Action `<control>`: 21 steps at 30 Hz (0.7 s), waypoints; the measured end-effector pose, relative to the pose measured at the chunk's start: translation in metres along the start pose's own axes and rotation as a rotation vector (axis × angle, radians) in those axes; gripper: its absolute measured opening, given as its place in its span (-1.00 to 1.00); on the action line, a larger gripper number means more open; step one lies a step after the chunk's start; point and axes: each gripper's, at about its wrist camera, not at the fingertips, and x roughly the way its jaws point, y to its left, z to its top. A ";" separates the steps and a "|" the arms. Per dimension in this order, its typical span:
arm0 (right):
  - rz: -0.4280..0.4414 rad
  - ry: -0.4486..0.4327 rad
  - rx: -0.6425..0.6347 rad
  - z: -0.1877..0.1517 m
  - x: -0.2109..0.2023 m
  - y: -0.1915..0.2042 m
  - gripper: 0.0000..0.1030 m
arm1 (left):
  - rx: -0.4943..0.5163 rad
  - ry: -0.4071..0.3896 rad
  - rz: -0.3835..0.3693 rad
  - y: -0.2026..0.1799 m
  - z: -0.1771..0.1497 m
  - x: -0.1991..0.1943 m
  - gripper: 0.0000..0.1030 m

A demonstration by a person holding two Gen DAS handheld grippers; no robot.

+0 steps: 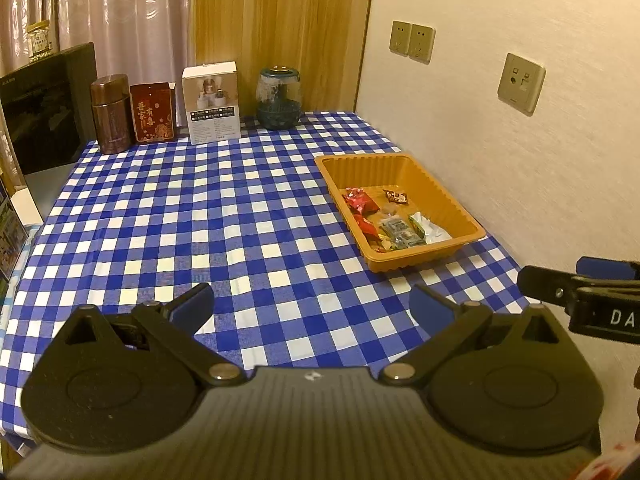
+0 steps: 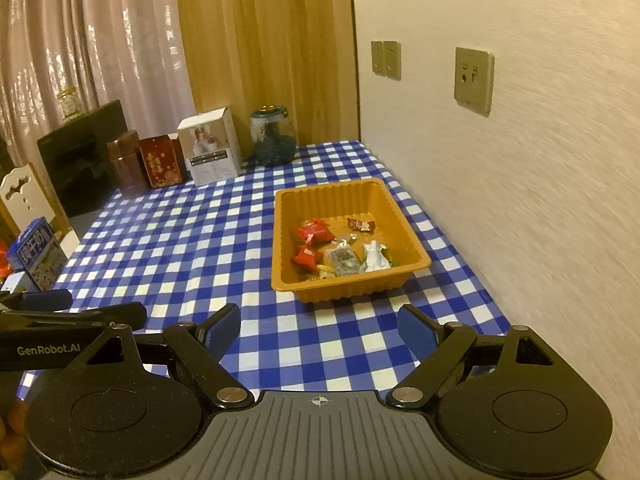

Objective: Organize snacks

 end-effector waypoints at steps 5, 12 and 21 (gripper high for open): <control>0.000 -0.001 0.000 0.000 0.000 0.000 0.65 | 0.002 0.000 -0.001 0.000 0.000 0.000 1.00; 0.001 0.000 0.000 -0.001 0.000 -0.001 0.66 | 0.001 0.002 -0.002 0.000 0.000 0.000 1.00; -0.003 0.003 0.005 -0.004 0.002 -0.003 0.65 | 0.002 0.002 -0.003 0.000 -0.001 0.001 1.00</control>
